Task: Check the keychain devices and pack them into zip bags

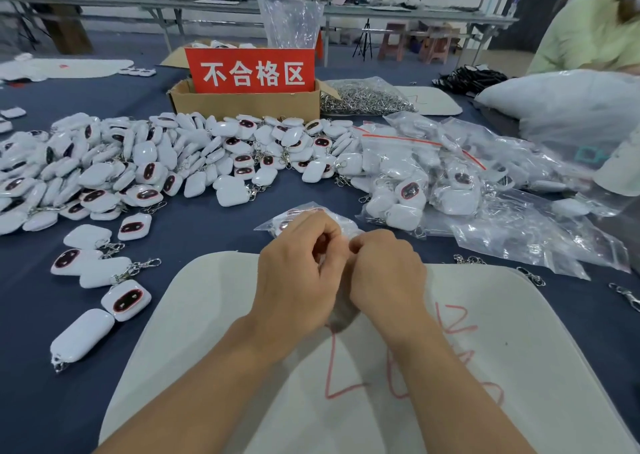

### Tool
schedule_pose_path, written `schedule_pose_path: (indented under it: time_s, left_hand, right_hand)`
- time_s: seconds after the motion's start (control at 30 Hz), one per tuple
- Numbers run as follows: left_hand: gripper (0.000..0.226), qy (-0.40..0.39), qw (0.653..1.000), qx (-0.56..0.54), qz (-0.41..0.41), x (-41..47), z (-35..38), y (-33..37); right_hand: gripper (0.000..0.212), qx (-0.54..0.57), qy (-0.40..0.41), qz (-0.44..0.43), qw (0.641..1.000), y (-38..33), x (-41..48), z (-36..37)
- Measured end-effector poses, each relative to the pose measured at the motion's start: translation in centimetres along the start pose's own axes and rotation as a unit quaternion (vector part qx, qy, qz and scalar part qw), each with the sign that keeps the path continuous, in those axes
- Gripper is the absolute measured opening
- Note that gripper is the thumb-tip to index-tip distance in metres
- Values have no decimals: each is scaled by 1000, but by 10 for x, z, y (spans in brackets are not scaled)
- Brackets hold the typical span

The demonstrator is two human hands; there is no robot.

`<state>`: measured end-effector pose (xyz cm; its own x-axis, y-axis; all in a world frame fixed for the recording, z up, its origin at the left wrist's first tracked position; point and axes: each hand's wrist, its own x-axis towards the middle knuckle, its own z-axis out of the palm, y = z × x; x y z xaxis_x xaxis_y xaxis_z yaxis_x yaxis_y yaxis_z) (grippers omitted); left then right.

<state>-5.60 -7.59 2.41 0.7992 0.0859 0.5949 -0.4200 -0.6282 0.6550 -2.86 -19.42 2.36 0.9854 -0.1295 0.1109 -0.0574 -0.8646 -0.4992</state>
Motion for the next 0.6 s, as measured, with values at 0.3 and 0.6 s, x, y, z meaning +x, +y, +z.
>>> schedule_pose_path:
  time_s: [0.3,0.6]
  left_hand:
    - [14,137,956,127,-227,31,-23,-34]
    - [56,-25,930,264,-253,65,-51,-89]
  right_hand:
    - [34,251,244,110,930,23,8,-20]
    - [41,227,-4,-103,968,4,-12,9]
